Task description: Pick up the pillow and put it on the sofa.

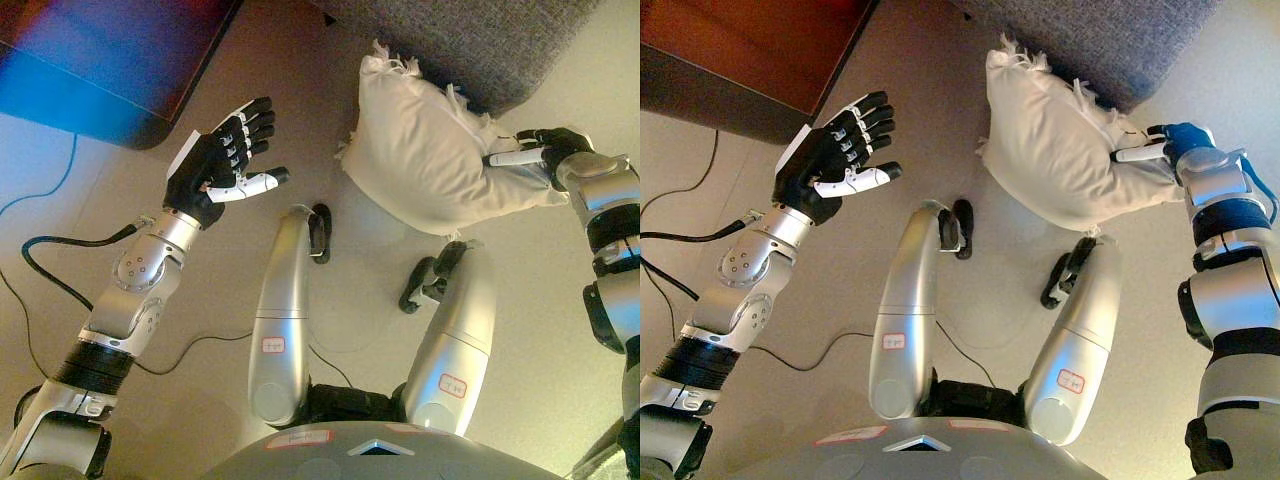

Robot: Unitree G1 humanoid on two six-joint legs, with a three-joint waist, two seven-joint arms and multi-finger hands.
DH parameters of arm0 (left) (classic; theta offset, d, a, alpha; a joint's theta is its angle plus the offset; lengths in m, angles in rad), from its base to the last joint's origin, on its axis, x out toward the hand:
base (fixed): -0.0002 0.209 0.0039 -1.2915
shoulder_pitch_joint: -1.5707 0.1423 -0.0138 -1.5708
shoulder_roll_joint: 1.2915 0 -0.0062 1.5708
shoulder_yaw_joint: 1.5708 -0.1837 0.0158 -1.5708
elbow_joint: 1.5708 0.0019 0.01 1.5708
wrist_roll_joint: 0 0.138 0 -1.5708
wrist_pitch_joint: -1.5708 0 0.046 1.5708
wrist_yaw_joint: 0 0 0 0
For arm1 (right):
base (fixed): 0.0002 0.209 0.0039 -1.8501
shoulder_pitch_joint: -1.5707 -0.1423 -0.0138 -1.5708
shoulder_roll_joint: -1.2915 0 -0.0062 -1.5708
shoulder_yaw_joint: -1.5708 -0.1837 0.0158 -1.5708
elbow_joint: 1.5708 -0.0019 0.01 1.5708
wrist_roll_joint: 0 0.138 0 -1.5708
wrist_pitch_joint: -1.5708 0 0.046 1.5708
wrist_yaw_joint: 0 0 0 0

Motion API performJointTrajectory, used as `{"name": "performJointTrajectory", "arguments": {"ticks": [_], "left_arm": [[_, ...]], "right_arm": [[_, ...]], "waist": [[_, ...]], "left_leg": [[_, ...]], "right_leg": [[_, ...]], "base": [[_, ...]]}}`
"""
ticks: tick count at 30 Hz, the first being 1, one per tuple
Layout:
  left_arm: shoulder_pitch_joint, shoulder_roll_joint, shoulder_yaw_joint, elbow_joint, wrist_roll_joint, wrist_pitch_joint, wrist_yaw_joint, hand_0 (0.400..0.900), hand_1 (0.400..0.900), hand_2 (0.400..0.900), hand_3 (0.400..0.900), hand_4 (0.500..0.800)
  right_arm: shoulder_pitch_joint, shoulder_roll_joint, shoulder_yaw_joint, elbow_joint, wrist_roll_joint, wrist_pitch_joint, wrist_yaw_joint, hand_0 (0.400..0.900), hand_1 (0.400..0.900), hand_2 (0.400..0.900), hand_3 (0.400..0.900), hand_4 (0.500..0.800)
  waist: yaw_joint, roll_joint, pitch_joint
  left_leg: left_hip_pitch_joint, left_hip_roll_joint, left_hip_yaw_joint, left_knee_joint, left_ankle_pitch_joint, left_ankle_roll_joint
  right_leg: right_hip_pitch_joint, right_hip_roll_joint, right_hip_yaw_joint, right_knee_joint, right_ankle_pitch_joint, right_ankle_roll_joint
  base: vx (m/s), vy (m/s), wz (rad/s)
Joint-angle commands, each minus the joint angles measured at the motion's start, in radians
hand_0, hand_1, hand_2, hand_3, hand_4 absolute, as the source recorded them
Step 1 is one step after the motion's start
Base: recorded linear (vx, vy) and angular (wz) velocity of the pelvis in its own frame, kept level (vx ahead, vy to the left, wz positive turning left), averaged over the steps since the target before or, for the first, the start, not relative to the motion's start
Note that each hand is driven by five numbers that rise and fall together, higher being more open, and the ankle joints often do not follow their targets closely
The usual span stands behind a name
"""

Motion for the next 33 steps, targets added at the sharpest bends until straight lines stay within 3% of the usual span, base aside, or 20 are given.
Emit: {"name": "performJointTrajectory", "arguments": {"ticks": [1,9,16,23,26,33], "left_arm": [[-0.031,0.011,0.038,-0.096,-0.042,-0.064,-0.01,0.9,0.9,0.9,0.9,0.8],[-0.053,0.004,0.028,-0.083,-0.039,-0.077,0.011,0.9,0.9,0.9,0.9,0.8],[-0.039,-0.008,0.026,-0.081,-0.033,-0.09,0.031,0.9,0.9,0.9,0.9,0.8],[-0.028,-0.029,0.023,-0.065,-0.015,-0.114,0.067,0.9,0.9,0.9,0.9,0.8],[-0.024,-0.04,0.028,-0.055,-0.003,-0.101,0.081,0.9,0.9,0.9,0.9,0.8],[0.013,-0.054,0.037,-0.027,-0.042,-0.006,0.086,0.9,0.9,0.9,0.9,0.8]], "right_arm": [[-0.049,-0.046,0.034,0.04,-0.048,-0.029,-0.016,0.4,0.4,0.4,0.4,0.5],[-0.078,-0.043,0.046,0.02,-0.024,-0.069,-0.061,0.4,0.4,0.4,0.4,0.5],[-0.061,-0.042,0.022,-0.065,0.007,-0.164,-0.115,0.4,0.4,0.4,0.4,0.5],[-0.017,-0.047,0.026,-0.277,-0.065,-0.235,-0.219,0.4,0.4,0.4,0.4,0.5],[0.018,-0.055,0.02,-0.402,-0.145,-0.25,-0.279,0.4,0.4,0.4,0.4,0.5],[0.137,-0.111,-0.043,-0.648,-0.332,-0.27,-0.33,0.4,0.4,0.4,0.4,0.5]], "waist": [[0.016,0.048,-0.001],[0.018,0.047,-0.001],[0.01,0.034,-0.001],[-0.009,0.009,-0.001],[-0.021,-0.007,-0.001],[-0.033,-0.055,-0.037]], "left_leg": [[0.069,0.007,0.084,0.111,-0.174,0.057],[0.081,0.009,0.089,0.064,-0.166,0.056],[0.151,0.029,0.098,-0.024,-0.148,0.044],[0.302,0.043,0.118,-0.24,-0.079,0.023],[0.394,0.041,0.128,-0.354,-0.05,0.02],[0.585,0.014,0.132,-0.575,-0.005,0.026]], "right_leg": [[-0.035,0.021,-0.046,-0.055,0.167,-0.051],[-0.025,0.025,-0.048,-0.108,0.183,-0.046],[0.037,0.045,-0.05,-0.206,0.217,-0.029],[0.17,0.077,-0.054,-0.41,0.281,-0.016],[0.258,0.084,-0.059,-0.513,0.315,-0.01],[0.46,0.082,-0.099,-0.762,0.386,0.021]], "base": [[0.0,0.0,0.0],[-0.01,0.015,-0.01],[0.01,0.033,-0.08],[0.01,0.047,-0.15],[0.04,0.051,-0.13],[0.07,0.052,-0.08]]}}
